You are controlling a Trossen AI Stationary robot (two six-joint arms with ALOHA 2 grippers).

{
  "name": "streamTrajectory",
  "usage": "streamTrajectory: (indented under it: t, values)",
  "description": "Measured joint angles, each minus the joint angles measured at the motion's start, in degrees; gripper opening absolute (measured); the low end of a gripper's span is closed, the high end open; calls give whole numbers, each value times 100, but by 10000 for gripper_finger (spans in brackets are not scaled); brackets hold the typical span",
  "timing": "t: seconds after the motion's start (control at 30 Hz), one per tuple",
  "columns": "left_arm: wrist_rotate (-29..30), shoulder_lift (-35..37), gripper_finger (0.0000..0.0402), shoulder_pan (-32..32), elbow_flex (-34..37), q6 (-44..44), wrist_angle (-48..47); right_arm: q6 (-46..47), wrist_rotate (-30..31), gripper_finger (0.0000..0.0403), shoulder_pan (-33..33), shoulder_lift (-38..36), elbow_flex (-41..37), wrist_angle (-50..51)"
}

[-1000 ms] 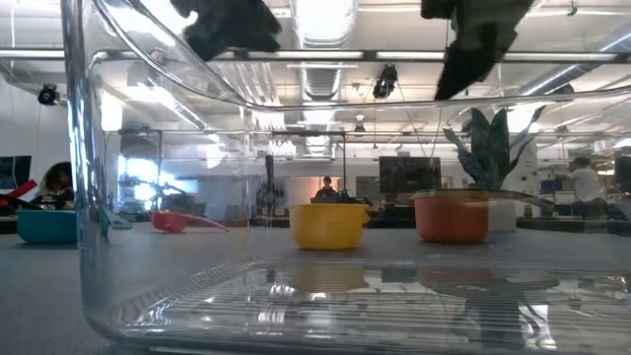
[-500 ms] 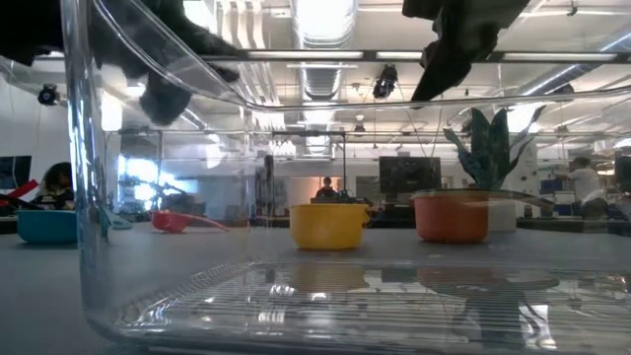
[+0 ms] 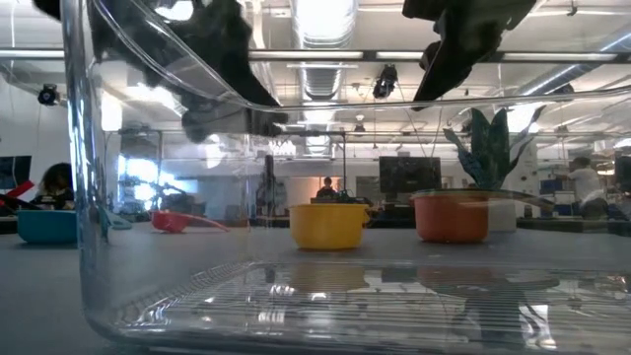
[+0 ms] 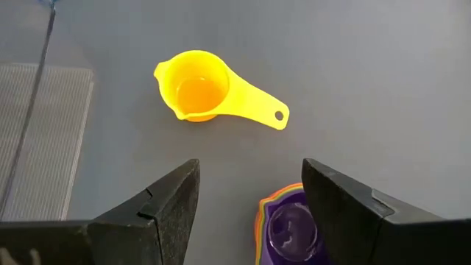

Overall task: Nest measuring cups in basket
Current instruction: Stack the yellow measuring cup on top of the violet measuring cup

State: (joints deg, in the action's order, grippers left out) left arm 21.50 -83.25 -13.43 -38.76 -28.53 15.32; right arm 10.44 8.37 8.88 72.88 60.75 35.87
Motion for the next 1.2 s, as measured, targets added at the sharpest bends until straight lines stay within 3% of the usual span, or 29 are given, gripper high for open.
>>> streamTrajectory:
  t: [0.1, 0.2, 0.37, 0.83, 1.07, 1.2]
  values:
    - [-18, -171, 126, 3, -417, 393, 16, -25, -156, 226, 36, -2, 0, 1]
    - [-417, -181, 126, -16, -674, 687, -5, -61, -431, 226, 66, -2, 0, -25]
    - [-457, -172, 126, 87, -724, 813, -95, 8, -434, 226, 107, -5, 0, -13]
    - [-408, -275, 135, 368, -210, -261, -218, -4, -385, 226, 112, -7, 11, -54]
    - [-416, -1035, 142, 629, -693, -255, -264, 0, -381, 226, 112, -11, 92, -58]
    - [-744, -1575, 142, 737, -1282, -252, -1063, 146, -383, 226, 112, -11, 94, -52]
